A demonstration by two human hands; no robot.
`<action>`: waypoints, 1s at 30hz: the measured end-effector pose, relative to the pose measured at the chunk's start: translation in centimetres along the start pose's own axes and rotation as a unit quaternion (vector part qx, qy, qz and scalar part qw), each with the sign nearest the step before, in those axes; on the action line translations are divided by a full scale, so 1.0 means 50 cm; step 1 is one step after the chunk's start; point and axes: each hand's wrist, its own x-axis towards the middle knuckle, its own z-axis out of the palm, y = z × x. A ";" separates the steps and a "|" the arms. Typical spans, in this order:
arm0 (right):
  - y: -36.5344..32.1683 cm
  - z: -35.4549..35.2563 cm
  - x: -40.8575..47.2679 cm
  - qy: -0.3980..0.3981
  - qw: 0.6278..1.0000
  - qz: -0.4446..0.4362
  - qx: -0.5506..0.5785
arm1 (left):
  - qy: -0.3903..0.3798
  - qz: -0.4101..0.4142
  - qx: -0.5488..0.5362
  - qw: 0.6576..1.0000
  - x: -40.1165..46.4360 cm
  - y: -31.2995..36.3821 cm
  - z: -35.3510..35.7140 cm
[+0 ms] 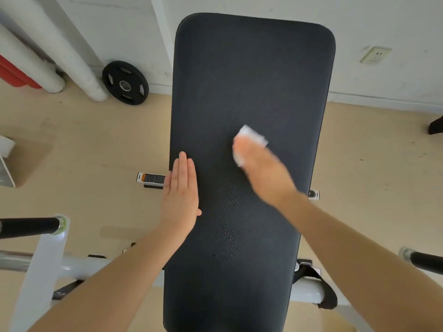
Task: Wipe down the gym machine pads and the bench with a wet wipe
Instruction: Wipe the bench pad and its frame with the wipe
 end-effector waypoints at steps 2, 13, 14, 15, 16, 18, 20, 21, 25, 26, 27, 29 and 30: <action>0.095 0.007 0.029 0.061 0.990 0.091 -0.086 | -0.004 0.011 -0.009 1.000 0.000 0.005 0.004; -0.088 0.018 -0.033 0.055 0.986 -0.157 0.025 | -0.009 0.016 -0.028 0.999 0.001 0.005 0.002; -0.103 0.011 -0.051 0.025 0.981 -0.190 0.031 | -0.013 0.017 -0.031 0.999 0.000 0.005 0.000; -0.115 0.011 -0.064 0.002 0.978 -0.199 0.066 | -0.017 0.018 -0.030 0.999 0.000 0.005 0.000; -0.117 0.019 -0.064 0.012 0.978 -0.175 0.111 | -0.020 0.019 -0.027 0.999 0.000 0.006 -0.001; -0.089 0.008 -0.046 -0.019 0.980 -0.098 0.174 | -0.025 0.016 -0.031 0.999 -0.001 0.007 -0.003; -0.021 0.017 -0.009 0.029 0.991 0.037 0.122 | -0.029 0.015 -0.033 0.999 -0.001 0.008 -0.002; 0.016 0.029 0.019 0.020 0.997 0.054 0.059 | -0.027 0.016 -0.036 0.999 -0.001 0.007 -0.002; 0.041 0.025 0.050 0.032 0.993 0.079 0.081 | -0.012 0.025 -0.054 0.998 0.000 0.002 0.004; 0.011 0.036 0.034 0.030 0.997 0.020 0.074 | -0.009 0.026 -0.055 0.998 0.000 0.001 0.006; -0.033 0.044 0.005 0.023 0.998 -0.043 0.048 | -0.009 0.027 -0.053 0.998 0.000 0.000 0.007; -0.105 0.052 -0.073 0.045 0.987 -0.149 0.032 | -0.008 0.023 -0.052 0.998 -0.003 0.001 0.005; -0.122 0.050 -0.112 0.046 0.978 -0.202 0.034 | -0.004 0.018 -0.056 0.998 -0.006 0.003 0.006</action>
